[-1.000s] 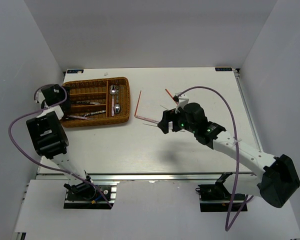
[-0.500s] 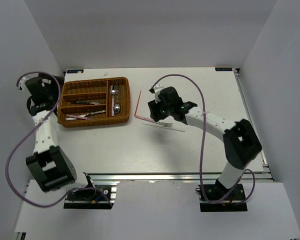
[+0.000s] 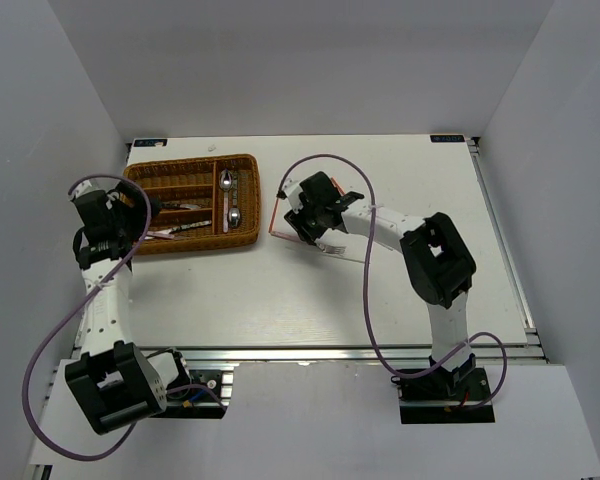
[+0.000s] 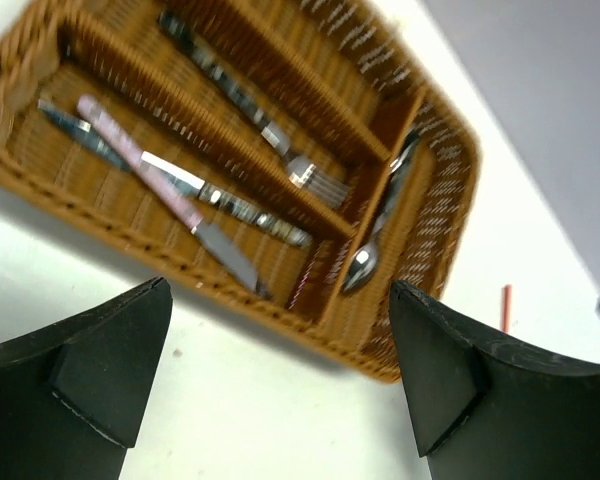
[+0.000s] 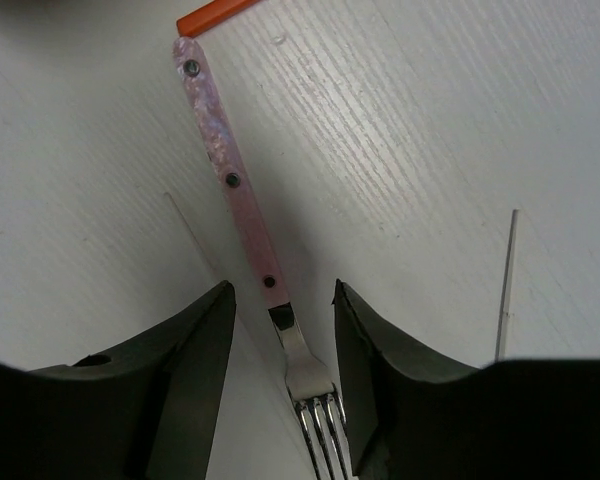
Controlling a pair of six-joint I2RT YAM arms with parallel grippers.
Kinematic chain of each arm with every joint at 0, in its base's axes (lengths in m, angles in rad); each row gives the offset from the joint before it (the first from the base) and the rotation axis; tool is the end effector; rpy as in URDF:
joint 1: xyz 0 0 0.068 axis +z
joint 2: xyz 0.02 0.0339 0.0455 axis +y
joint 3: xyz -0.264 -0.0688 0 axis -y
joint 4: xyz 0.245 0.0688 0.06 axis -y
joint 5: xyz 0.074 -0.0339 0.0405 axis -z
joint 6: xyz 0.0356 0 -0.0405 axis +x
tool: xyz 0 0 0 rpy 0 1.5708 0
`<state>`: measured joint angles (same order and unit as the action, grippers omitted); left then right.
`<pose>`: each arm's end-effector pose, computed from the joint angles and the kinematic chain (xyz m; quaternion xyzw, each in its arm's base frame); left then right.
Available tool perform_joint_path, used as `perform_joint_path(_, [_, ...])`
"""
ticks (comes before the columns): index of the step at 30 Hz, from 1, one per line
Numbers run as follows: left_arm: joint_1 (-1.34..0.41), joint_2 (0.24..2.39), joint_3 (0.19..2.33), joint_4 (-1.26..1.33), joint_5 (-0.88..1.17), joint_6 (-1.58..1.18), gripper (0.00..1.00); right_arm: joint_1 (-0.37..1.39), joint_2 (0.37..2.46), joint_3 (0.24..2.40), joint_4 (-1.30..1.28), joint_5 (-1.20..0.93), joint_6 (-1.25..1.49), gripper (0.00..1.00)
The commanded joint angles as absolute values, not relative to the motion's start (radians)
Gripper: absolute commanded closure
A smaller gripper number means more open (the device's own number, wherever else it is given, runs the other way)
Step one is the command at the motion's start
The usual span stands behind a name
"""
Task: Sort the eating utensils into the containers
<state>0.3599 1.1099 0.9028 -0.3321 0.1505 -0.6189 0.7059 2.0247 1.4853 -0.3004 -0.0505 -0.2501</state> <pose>0.2344 0.0825 0.3022 -0.3751 0.7830 -0.1284 0.4793 0.3412 0.2932 0.1948 -0.4375 0.8249 0.1037 0.3427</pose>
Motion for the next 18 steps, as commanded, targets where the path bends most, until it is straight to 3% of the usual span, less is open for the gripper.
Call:
perform_joint_path(1, [0.347, 1.109, 0.888, -0.348, 0.178, -0.561, 0.02, 0.703, 2.039, 1.539, -0.316, -0.095, -0.305, 0.51])
perform_joint_path(13, [0.324, 1.115, 0.853, -0.337, 0.187, -0.542, 0.02, 0.700, 2.106, 1.522, -0.302, -0.055, -0.348, 0.60])
perform_joint_path(18, [0.318, 1.118, 0.845, -0.337, 0.190, -0.538, 0.02, 0.680, 2.099, 1.499, -0.290, -0.028, -0.365, 0.81])
